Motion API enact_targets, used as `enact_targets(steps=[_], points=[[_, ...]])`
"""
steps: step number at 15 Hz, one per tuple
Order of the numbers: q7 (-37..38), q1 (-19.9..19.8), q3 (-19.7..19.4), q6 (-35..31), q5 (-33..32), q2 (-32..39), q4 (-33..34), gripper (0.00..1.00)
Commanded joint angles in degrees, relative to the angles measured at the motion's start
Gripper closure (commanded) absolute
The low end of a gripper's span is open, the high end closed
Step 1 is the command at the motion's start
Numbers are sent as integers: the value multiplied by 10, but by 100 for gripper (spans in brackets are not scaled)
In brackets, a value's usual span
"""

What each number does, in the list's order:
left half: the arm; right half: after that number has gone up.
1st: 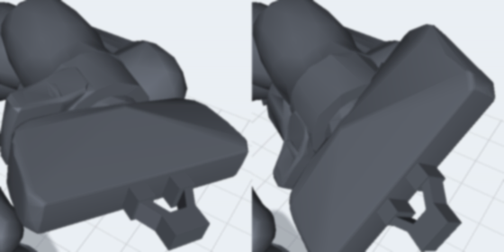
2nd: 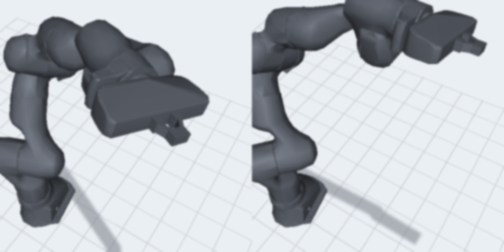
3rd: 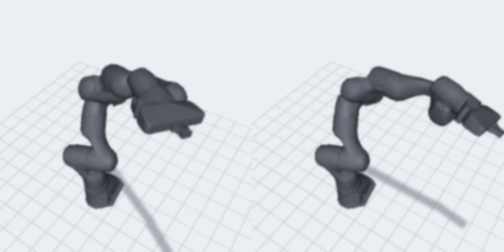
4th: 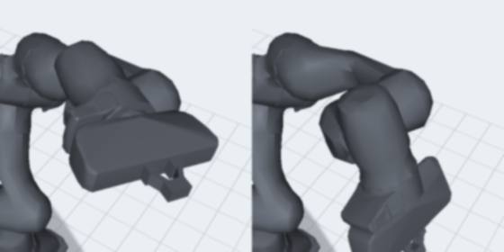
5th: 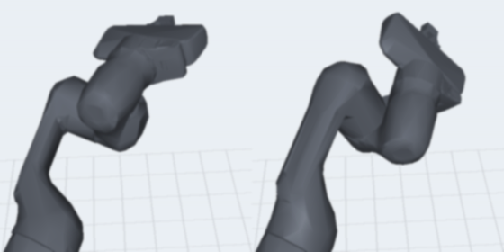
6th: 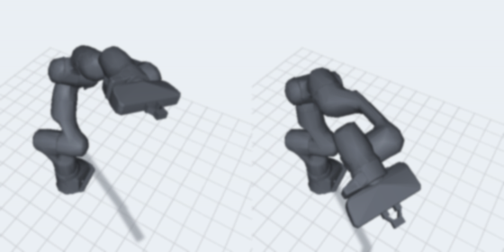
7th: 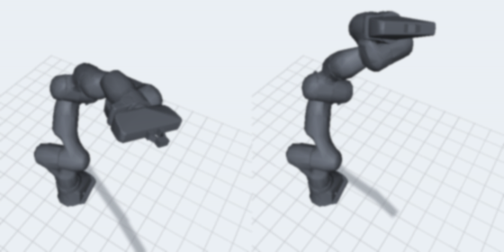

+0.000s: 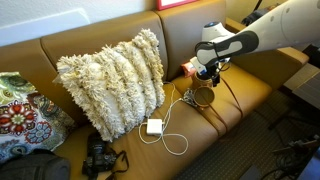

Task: Move the bag to the right

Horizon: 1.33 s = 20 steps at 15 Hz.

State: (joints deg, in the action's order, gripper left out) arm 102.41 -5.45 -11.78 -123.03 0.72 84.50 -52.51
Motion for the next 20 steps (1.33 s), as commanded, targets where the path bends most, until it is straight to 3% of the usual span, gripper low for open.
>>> enact_targets(steps=[1,10,12,20], points=[[-2,-11,11,12,5,0,0,33],[-2,-12,10,3,3,0,-2,96],[0,-12,11,1,4,0,-1,100],[1,-29,11,17,16,0,34,97]])
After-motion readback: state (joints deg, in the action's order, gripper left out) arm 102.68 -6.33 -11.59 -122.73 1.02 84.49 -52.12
